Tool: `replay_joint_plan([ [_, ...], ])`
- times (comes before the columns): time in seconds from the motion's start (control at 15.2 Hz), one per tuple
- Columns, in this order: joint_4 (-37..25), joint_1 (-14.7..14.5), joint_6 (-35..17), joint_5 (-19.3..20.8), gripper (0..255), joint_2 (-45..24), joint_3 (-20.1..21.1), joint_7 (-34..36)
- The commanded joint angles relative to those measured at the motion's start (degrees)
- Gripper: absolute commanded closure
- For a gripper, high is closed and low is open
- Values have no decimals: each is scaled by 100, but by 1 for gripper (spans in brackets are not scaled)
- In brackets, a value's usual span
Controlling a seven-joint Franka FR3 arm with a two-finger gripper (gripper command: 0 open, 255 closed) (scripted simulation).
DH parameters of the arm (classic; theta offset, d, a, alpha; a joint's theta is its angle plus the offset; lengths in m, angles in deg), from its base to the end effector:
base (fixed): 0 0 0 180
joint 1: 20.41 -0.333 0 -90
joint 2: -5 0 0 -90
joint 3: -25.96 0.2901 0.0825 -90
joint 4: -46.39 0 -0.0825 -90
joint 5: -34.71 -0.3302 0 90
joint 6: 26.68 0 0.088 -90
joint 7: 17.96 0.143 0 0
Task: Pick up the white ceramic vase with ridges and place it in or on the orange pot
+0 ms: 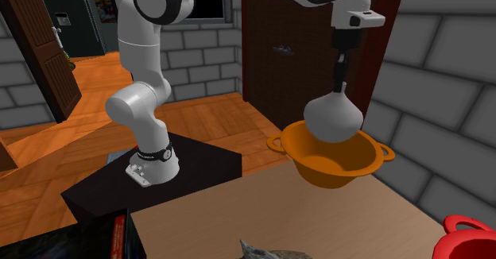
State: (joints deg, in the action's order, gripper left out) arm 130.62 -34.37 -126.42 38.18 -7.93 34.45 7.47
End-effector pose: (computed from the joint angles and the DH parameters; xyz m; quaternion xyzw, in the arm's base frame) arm 0.5393 0.2063 0.5004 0.9993 -0.0238 0.0272 0.0027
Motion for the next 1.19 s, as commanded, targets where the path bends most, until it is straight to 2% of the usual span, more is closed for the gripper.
replay_joint_plan([
  [0.0,191,0,-181,0,255,21,1,12],
  [0.2,474,7,-451,1,255,34,-2,20],
  [0.73,474,7,-451,0,255,34,-2,20],
  [0.79,476,6,-451,0,0,35,-1,21],
  [1.12,474,7,-451,0,0,34,-2,20],
])
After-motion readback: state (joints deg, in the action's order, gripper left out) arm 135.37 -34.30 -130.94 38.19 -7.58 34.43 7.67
